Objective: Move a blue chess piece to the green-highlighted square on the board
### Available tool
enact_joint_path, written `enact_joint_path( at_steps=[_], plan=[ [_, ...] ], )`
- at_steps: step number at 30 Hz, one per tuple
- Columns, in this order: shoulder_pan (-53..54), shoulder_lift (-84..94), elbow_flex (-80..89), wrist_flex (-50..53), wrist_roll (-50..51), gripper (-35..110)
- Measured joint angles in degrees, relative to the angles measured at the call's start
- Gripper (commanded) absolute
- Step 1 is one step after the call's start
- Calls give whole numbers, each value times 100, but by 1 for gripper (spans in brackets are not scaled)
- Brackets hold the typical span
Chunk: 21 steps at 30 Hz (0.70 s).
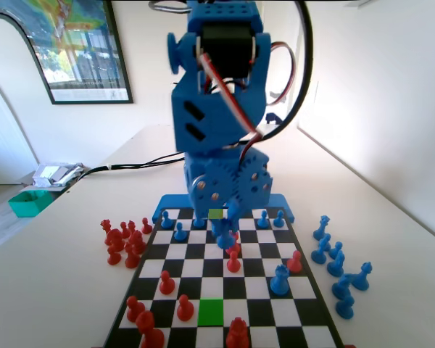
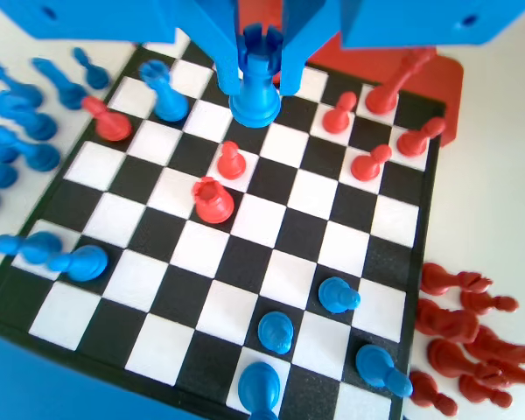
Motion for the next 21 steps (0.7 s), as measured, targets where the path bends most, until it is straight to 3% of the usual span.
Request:
enact_joint_path(
  at_steps=[21],
  plan=[
    [369, -1731, -1538, -229, 694, 1]
  ],
)
